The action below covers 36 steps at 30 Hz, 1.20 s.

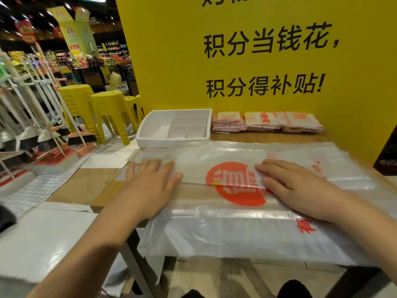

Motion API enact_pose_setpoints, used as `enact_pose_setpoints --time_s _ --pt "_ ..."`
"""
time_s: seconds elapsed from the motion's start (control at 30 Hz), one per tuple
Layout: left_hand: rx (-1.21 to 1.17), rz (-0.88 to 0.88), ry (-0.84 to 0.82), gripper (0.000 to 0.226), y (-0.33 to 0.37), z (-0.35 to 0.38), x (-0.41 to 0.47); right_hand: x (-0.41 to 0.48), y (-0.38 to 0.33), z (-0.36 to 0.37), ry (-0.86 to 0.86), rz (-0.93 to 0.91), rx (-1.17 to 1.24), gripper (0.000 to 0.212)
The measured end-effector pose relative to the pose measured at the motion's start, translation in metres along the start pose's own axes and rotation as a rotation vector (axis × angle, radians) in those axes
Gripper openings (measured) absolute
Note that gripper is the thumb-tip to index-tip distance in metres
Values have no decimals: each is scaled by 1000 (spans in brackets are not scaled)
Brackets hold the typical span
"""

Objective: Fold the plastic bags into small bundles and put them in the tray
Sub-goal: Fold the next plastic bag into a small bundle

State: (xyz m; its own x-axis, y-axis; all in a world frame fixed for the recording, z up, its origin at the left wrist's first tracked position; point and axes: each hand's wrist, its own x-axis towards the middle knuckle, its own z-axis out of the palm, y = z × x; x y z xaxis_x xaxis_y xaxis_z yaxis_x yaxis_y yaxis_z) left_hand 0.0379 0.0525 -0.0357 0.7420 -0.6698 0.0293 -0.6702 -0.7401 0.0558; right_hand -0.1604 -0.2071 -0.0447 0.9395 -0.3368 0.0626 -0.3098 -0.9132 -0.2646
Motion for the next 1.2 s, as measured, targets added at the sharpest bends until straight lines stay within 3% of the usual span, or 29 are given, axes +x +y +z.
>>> enact_pose_setpoints --time_s 0.1,0.27,0.37,0.47,0.53,0.6,0.67,0.73,0.8,1.0,1.2 --pt "-137 -111 100 54 -21 0 9 0 2 5 58 -1 50 53" --pt "-474 -43 319 22 -28 -7 9 -1 2 7 65 14 37 49" --pt "-443 -104 322 22 -30 -12 13 0 2 7 62 23 49 47" --pt "-162 -170 267 29 -24 -11 15 0 1 6 65 41 60 44" --pt "-34 -56 371 35 -11 -8 14 0 0 5 75 52 65 44" --pt "-139 218 430 36 9 -10 11 0 0 6 84 52 68 44" --pt "-200 355 242 40 29 -11 13 -1 0 6 90 50 70 44" --pt "-90 314 -7 51 40 -8 20 -2 0 6 85 47 64 45" --pt "-26 280 -113 56 46 -3 24 -2 0 6 59 45 42 47" --pt "-69 374 -152 56 90 15 12 1 -3 5 -51 42 -30 51" --pt "-87 264 -142 60 77 26 13 -3 10 -2 -133 103 -60 56"
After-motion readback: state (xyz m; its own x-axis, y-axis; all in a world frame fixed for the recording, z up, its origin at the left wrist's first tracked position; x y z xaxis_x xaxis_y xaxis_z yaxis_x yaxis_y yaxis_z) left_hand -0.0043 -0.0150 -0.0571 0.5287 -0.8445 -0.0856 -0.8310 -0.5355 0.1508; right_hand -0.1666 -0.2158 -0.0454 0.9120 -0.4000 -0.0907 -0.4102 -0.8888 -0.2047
